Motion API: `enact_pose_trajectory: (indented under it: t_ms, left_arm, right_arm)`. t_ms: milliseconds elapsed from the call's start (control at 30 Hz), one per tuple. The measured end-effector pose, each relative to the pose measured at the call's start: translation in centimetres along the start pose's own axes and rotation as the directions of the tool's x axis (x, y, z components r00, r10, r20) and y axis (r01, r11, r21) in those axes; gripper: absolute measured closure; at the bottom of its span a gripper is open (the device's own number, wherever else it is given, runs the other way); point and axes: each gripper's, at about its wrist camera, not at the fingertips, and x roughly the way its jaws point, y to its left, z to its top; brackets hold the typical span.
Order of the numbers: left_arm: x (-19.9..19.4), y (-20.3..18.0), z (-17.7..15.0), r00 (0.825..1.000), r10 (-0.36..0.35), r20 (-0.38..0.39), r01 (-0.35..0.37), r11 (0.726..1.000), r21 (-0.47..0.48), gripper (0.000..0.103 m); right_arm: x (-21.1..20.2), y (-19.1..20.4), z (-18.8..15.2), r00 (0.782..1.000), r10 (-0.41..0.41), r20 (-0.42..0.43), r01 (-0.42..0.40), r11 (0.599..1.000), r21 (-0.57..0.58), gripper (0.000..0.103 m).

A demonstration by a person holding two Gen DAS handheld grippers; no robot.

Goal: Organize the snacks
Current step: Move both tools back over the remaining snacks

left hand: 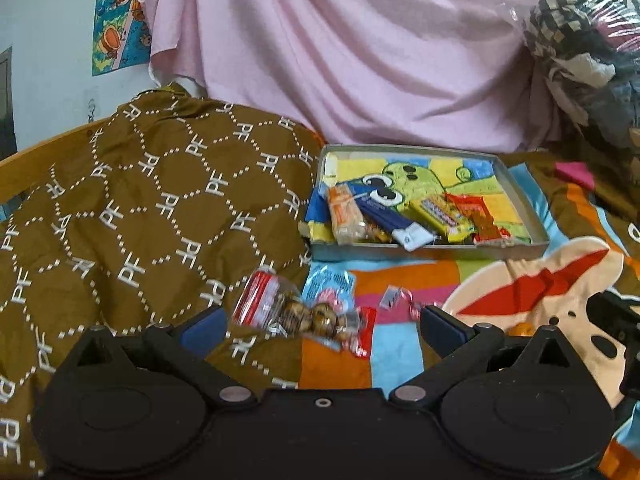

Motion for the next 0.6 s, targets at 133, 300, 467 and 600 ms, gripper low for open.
enact_pose_trajectory:
  t_ms: [133,300,467,600]
  left_arm:
    - [-0.8,0.0,-0.8,1.000,0.010,-0.018,-0.010,1.000,0.003,0.001]
    - [-1.5,-0.1,-2.0,0.998,0.023,-0.054,-0.022,1.000,0.019,0.001]
    - [-2.0,-0.3,-3.3,0.994,0.024,-0.104,-0.022,0.999,0.026,0.001]
    - [-2.1,-0.4,-4.0,0.990,0.021,-0.141,-0.019,1.000,0.016,0.001]
  right_arm:
    - [-0.8,-0.1,-0.6,1.000,-0.002,-0.022,0.002,1.000,0.008,0.000]
    - [-1.3,-0.3,-1.3,0.997,0.005,-0.079,-0.003,1.000,0.028,0.000]
    - [-1.1,-0.4,-2.4,0.984,0.034,-0.173,-0.025,0.998,0.055,0.000]
    - [-1.1,-0.3,-3.0,0.972,0.048,-0.230,-0.035,0.998,0.061,0.000]
